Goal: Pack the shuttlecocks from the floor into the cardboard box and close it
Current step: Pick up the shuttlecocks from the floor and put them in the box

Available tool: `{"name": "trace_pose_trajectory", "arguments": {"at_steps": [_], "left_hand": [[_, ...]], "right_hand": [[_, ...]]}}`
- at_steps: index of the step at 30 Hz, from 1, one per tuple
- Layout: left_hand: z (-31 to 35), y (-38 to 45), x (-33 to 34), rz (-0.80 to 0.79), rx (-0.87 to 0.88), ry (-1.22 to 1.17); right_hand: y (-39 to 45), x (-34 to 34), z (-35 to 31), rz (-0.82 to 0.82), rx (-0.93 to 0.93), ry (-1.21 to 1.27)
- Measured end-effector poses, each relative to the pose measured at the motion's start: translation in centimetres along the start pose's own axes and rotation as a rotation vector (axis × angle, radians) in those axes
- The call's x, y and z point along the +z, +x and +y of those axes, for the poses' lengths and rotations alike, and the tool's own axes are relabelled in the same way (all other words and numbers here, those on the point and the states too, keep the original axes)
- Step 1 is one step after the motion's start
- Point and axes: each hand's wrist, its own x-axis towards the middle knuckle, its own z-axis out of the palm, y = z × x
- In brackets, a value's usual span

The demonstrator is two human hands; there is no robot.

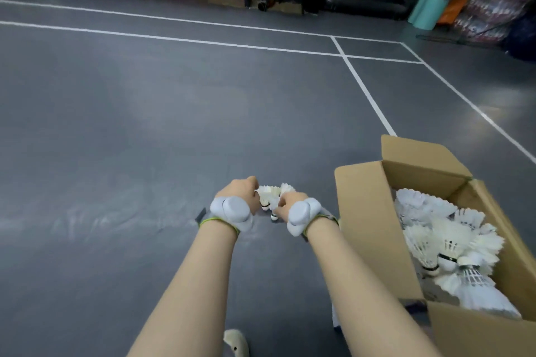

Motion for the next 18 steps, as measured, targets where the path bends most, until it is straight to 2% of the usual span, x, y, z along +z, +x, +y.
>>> {"name": "trace_pose_trajectory", "arguments": {"at_steps": [3, 6, 12, 15, 18], "left_hand": [[-1.7, 1.7, 2.1, -0.057, -0.026, 0.024], [-2.7, 3.1, 5.4, -0.112, -0.019, 0.071], [-8.3, 9.8, 13.7, -0.386, -0.015, 0.17], [-9.6, 15.6, 17.6, -0.374, 0.011, 0.263], [-9.7, 19.8, 20.2, -0.296, 0.094, 0.324]], "right_hand": [[3.7, 2.9, 0.4, -0.102, 0.044, -0.002], [5.9, 4.9, 2.6, -0.126, 0.103, -0.077], [12.9, 8.5, 6.7, -0.241, 0.155, -0.35], [17.5, 11.1, 8.7, -0.239, 0.131, -0.34], [20.8, 13.2, 9.7, -0.208, 0.066, -0.328]]}}
